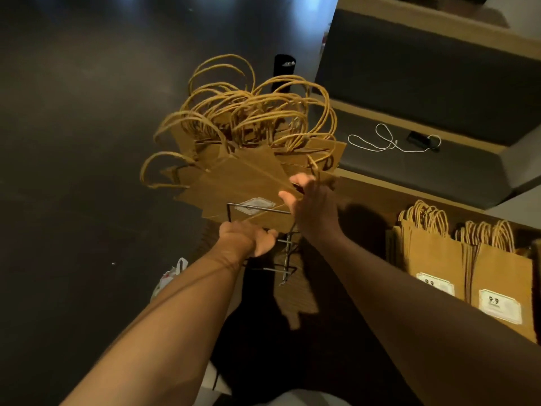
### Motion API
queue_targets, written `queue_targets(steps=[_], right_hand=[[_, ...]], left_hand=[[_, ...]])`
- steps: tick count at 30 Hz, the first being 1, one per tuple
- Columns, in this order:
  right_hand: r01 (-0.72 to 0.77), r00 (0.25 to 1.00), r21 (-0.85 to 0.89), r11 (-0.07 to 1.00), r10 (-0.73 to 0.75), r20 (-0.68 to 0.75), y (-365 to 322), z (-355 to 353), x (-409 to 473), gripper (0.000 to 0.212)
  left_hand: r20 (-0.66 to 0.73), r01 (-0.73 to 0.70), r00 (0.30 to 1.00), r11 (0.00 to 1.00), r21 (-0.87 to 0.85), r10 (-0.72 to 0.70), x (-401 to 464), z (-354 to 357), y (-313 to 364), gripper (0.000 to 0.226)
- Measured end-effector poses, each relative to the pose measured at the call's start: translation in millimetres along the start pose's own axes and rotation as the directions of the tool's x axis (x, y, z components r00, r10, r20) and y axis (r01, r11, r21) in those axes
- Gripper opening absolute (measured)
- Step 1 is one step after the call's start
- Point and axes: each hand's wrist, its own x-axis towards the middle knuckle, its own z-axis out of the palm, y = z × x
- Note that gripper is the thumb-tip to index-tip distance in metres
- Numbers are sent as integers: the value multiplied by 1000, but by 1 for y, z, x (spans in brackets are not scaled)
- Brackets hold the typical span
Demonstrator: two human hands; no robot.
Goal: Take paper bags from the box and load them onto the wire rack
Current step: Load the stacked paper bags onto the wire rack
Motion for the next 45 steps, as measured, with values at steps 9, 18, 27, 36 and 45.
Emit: queue_targets(steps=[9, 18, 27, 36, 45], right_hand=[[-108, 972, 243, 964, 153, -177, 12, 11, -5, 24], [-183, 970, 183, 966, 208, -123, 37, 15, -27, 30], [-296, 953, 143, 944, 302, -21, 41, 9, -25, 34], [-483, 862, 94, 870, 454, 225, 46, 5, -26, 37], [-243, 904, -41, 969, 242, 353, 56, -20, -36, 76]], left_hand=[[-109, 6, 994, 1000, -1, -6, -11, 3, -3, 66], [-118, 12, 993, 999, -35, -16, -11, 5, -4, 65], [-105, 5, 994, 999, -53, -11, -11, 5, -3, 65], [-117, -30, 993, 994, -107, 17, -16, -2, 2, 48], [-329, -139, 939, 985, -106, 97, -33, -10, 45, 32]])
